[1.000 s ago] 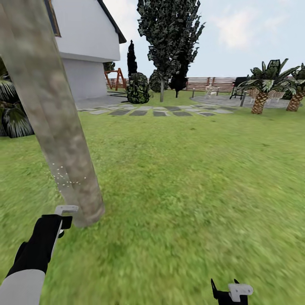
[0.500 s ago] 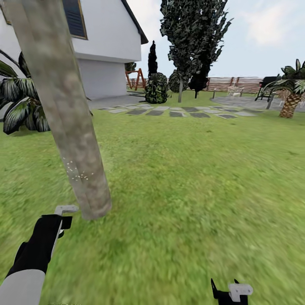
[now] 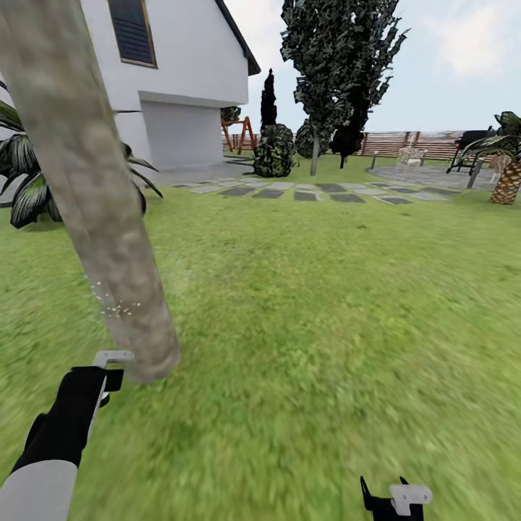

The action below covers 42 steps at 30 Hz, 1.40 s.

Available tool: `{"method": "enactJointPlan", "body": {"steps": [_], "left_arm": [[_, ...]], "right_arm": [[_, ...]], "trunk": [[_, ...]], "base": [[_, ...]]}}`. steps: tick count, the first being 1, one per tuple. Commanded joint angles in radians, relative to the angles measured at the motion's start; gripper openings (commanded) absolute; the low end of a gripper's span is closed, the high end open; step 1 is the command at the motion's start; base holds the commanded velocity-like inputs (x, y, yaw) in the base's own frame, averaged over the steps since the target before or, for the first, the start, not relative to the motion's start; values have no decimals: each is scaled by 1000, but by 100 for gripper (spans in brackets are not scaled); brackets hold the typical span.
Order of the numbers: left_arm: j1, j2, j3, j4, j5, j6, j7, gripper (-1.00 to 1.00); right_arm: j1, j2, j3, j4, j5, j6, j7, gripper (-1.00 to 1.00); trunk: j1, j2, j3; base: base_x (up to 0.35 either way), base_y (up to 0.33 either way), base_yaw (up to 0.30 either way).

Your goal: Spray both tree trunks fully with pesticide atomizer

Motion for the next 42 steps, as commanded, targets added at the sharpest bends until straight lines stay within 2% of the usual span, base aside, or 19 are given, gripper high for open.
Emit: {"method": "enactJointPlan", "body": {"steps": [1,10,30,32,35,39,42], "left_arm": [[-1,0,1,-1,-10,4,-8,-100],[-1,0,0,-1,-10,3,-6,-100],[-1,1,4,-1,-7,2,-8,-100],[-1,1,6,-2,15,0,-8,-100],[-9,1,-2,-1,74,3,-9,-100],[-20,6,-7,-1,86,21,-8,-100],[-64,7,-9,-7,86,104,-10,-100]], "right_arm": [[-1,0,-9,1,8,-3,2,100],[-1,0,-9,1,8,-3,2,100],[-1,0,-9,1,8,-3,2,100],[-1,0,-9,1,8,-3,2,100],[-1,-1,-9,0,7,-3,3,100],[-1,-1,-9,0,7,-3,2,100],[-1,-2,-10,0,7,-3,1,100]], "trunk": [[0,0,-1],[0,0,-1],[0,0,-1],[0,0,-1],[0,0,-1],[0,0,-1],[0,0,-1]], "base": [[183,-239,0],[161,-239,41],[108,-219,272],[227,-163,276],[246,-166,189],[280,-149,24],[289,-133,2]]}}
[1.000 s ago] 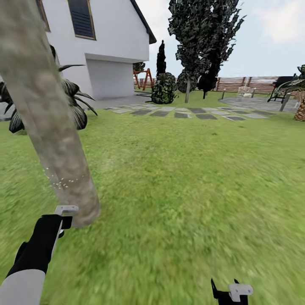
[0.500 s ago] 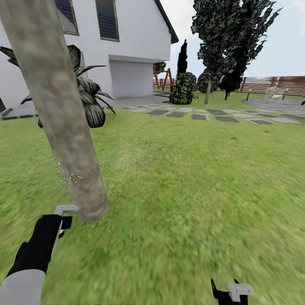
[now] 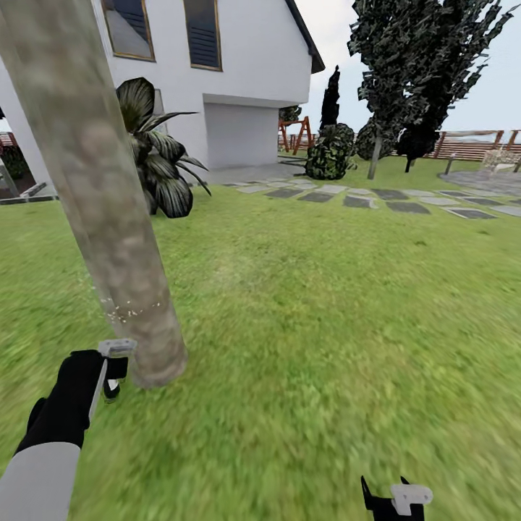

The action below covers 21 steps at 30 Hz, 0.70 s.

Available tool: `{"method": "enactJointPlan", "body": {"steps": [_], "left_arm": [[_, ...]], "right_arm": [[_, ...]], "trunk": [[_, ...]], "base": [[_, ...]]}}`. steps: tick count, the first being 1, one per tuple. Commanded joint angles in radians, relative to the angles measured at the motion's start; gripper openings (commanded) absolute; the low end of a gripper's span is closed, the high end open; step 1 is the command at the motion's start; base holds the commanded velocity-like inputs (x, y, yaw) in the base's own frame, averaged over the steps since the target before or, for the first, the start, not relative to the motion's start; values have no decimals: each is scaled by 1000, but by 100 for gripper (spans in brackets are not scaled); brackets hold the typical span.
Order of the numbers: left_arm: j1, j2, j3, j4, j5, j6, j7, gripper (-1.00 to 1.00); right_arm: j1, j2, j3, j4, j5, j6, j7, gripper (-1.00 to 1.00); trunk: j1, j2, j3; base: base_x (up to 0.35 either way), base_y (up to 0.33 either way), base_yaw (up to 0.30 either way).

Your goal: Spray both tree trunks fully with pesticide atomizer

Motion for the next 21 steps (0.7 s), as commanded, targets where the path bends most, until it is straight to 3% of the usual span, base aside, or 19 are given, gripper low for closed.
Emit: {"method": "enactJointPlan", "body": {"steps": [1,5,7,9,11,13,17,19,21], "left_arm": [[-13,1,1,-6,-9,19,-8,-100],[-35,23,2,-20,-12,70,-10,-100],[-37,53,3,-21,-10,75,-11,-100],[-67,102,2,-20,-7,79,-39,-100],[-88,133,4,-11,-7,82,-80,-100],[-113,183,4,-5,-8,88,-169,-100],[-120,187,-4,-4,-11,90,-198,-100],[-115,186,-44,-18,-11,91,-201,-100],[-114,184,-51,-18,-10,91,-201,-100]], "right_arm": [[-1,-1,-9,1,7,-3,2,100],[-1,-1,-9,1,8,-3,2,100],[-1,-2,-8,1,8,-3,2,100],[-1,-2,-9,1,8,-3,2,100],[-1,-2,-8,1,8,-3,2,100],[-1,-1,-9,1,7,-3,2,100],[-1,-1,-9,0,7,-3,2,100],[-1,0,-9,-1,7,-3,2,100],[-1,0,-8,-1,7,-3,2,100]], "trunk": [[0,0,-1],[0,0,-1],[0,0,-1],[0,0,-1],[0,0,-1],[0,0,-1],[0,0,-1],[0,0,-1],[0,0,-1]], "base": [[224,-101,0],[62,-27,0],[7,-3,0],[1,0,0],[0,0,0],[0,0,11],[0,0,195],[0,0,274],[0,-31,209]]}}
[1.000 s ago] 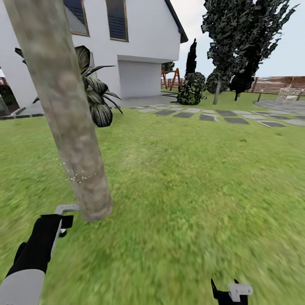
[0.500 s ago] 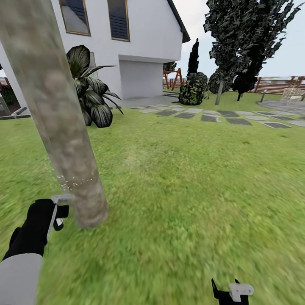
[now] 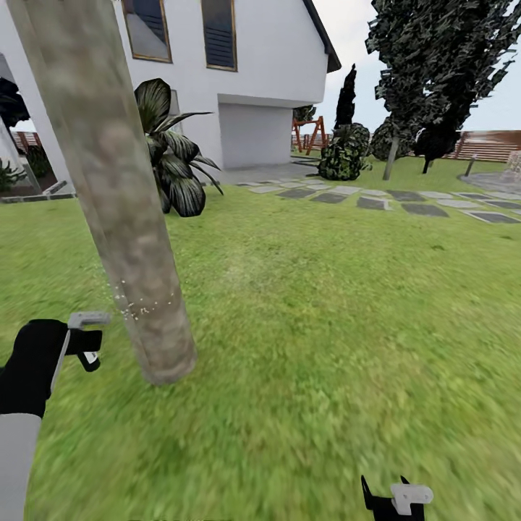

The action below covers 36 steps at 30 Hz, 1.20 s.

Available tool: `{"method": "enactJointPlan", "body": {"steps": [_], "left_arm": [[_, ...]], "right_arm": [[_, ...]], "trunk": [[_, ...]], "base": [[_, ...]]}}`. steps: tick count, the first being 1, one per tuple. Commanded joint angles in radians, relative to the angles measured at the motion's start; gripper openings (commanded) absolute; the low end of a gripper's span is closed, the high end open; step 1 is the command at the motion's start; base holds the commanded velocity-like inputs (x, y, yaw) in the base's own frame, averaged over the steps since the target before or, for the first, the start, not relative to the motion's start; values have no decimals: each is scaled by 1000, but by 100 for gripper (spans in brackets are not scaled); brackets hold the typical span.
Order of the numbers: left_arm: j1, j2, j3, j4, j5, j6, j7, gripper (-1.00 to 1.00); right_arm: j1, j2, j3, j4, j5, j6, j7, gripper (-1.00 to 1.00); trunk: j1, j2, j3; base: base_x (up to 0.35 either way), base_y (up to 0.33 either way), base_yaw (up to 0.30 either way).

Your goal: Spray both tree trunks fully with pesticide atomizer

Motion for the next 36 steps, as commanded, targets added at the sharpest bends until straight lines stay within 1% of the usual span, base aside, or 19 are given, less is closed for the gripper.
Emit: {"method": "enactJointPlan", "body": {"steps": [1,14,36], "left_arm": [[-1,-1,0,-1,-11,3,-10,-100],[0,-5,-2,-2,-10,3,-10,-100],[0,-3,-3,-2,-15,3,-10,-100]], "right_arm": [[-1,-1,-9,1,8,-3,2,100],[0,0,-8,1,8,-3,2,100],[-1,0,-7,2,8,-3,2,100]], "trunk": [[0,0,-1],[0,0,-1],[0,0,-1]], "base": [[0,-136,101],[11,-263,5],[125,-259,7]]}}
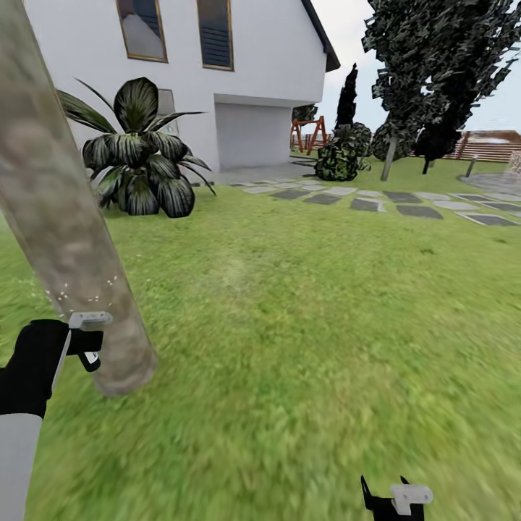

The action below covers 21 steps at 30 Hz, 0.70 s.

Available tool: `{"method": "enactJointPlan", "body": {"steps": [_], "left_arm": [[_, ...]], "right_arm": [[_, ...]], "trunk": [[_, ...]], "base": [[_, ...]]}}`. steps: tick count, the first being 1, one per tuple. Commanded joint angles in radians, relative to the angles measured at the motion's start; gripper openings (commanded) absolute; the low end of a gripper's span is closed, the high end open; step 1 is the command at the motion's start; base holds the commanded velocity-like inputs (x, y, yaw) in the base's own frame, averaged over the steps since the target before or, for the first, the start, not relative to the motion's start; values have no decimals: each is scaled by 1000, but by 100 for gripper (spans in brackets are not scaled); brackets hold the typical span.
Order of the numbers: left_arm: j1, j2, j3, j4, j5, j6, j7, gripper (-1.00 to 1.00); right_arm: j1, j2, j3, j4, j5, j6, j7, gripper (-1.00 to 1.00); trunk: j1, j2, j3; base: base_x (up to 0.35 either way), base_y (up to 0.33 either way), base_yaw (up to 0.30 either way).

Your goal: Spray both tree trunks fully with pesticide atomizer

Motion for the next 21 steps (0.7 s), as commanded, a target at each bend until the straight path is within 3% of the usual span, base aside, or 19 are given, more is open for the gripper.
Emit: {"method": "enactJointPlan", "body": {"steps": [1,21], "left_arm": [[-1,0,1,-1,-12,3,-10,-100],[-1,12,13,-1,-16,3,-10,-100]], "right_arm": [[-1,0,-9,1,8,-3,2,100],[-1,0,-9,1,8,-3,2,100]], "trunk": [[0,0,-1],[0,0,-1]], "base": [[92,-260,192],[118,-255,272]]}}
